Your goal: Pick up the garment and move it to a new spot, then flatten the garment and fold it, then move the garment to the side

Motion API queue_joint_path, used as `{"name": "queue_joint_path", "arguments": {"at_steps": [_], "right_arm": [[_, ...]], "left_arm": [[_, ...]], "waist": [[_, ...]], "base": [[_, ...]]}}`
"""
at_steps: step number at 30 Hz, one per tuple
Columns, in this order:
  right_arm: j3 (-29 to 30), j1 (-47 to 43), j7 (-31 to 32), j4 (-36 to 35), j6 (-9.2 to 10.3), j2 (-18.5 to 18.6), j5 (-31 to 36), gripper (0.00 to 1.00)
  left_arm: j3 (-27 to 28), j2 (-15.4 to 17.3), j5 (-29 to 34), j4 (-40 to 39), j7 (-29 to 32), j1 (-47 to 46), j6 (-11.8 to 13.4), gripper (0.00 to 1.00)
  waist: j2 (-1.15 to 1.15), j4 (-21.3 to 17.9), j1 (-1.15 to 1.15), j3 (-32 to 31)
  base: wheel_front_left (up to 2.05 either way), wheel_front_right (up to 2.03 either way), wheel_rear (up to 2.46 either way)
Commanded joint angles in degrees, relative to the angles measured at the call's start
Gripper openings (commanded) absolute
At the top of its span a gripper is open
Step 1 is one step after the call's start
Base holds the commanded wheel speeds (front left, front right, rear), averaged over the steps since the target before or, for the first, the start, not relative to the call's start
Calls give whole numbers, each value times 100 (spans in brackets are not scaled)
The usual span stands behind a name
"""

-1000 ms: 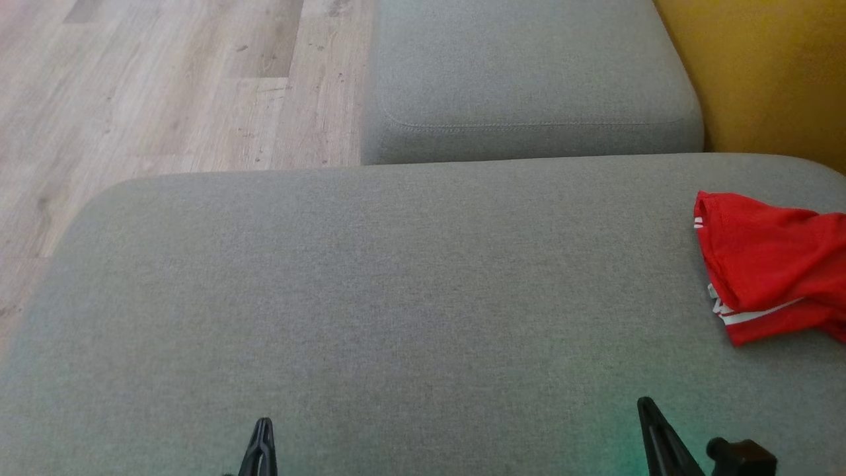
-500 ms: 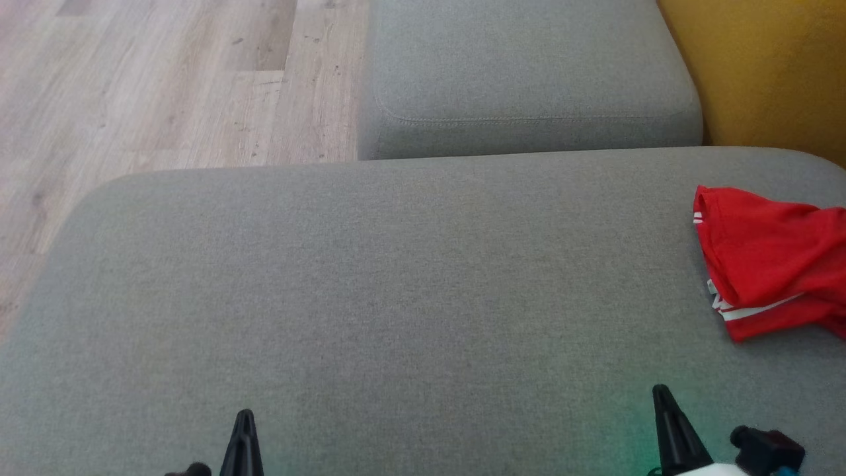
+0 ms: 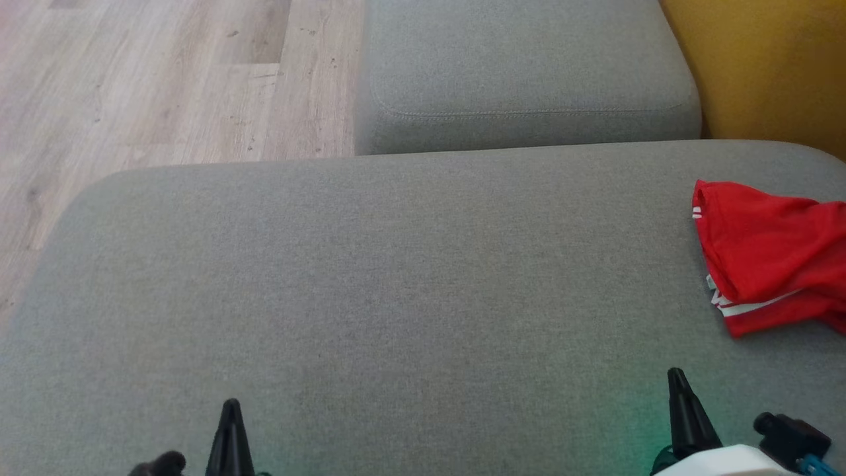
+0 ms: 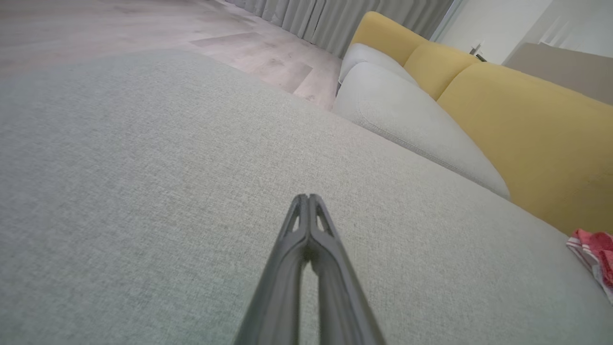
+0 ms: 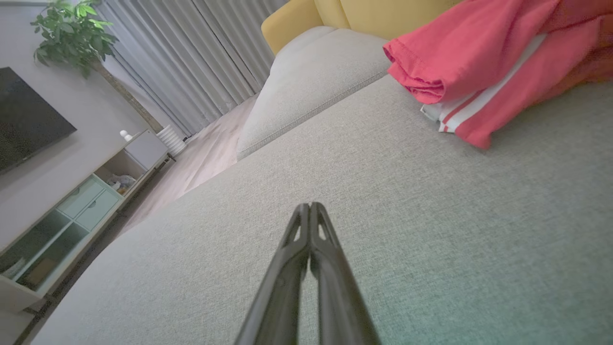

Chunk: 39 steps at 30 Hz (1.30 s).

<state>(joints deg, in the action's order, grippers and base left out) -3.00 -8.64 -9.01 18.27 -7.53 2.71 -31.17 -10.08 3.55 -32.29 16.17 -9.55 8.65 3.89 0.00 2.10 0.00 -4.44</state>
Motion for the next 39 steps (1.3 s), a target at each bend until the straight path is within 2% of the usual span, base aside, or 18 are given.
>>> {"name": "queue_joint_path", "arguments": {"at_steps": [1, 39], "right_arm": [[6, 324, 14, -199, 1, 99, -159, 0], [318, 824, 606, -304, 3, 138, -2858, 0]], "left_arm": [[135, 75, -143, -185, 34, -299, -51, 0], [669, 111, -2827, -208, 614, -806, -529, 0]], "waist": [[0, -2, 0, 5], [0, -94, 0, 206]], "base": [[0, 0, 0], [0, 0, 0]]}}
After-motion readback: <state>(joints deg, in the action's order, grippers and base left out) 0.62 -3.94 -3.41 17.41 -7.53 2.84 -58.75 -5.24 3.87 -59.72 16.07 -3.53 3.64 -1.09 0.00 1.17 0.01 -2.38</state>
